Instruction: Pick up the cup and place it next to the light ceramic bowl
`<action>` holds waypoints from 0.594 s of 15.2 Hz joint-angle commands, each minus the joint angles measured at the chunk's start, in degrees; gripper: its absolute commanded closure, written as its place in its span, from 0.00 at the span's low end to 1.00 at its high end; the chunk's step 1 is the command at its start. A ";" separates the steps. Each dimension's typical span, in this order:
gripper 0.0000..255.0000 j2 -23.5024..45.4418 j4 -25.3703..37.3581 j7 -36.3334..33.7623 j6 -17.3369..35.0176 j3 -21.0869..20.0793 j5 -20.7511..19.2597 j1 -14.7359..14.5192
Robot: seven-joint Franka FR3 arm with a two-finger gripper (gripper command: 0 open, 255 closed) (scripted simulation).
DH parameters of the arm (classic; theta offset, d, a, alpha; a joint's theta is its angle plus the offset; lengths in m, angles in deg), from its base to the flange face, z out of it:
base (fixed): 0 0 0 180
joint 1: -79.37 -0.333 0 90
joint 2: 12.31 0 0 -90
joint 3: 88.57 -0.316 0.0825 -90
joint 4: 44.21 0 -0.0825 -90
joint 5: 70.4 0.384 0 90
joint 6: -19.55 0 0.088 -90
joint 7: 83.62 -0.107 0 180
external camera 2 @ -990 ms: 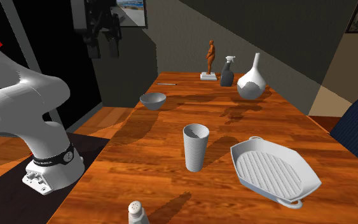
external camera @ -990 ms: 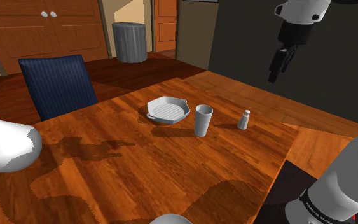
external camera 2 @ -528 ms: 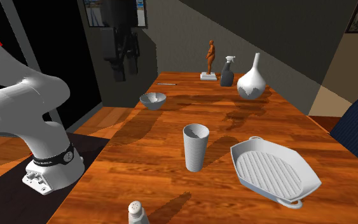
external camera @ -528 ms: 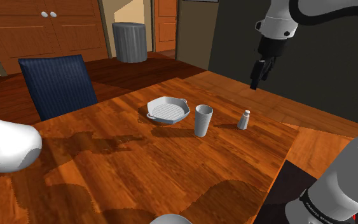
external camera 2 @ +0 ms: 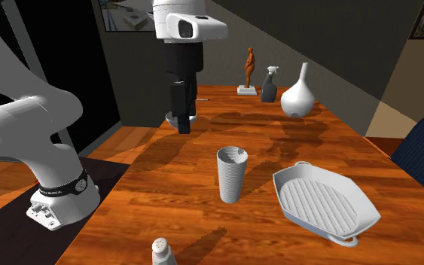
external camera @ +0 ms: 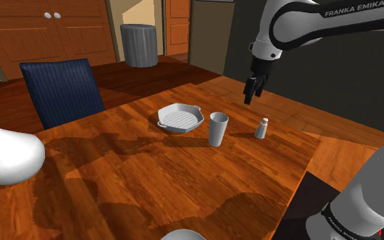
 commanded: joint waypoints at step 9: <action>0.00 20.89 6.86 4.18 13.13 1.40 6.22 -1.19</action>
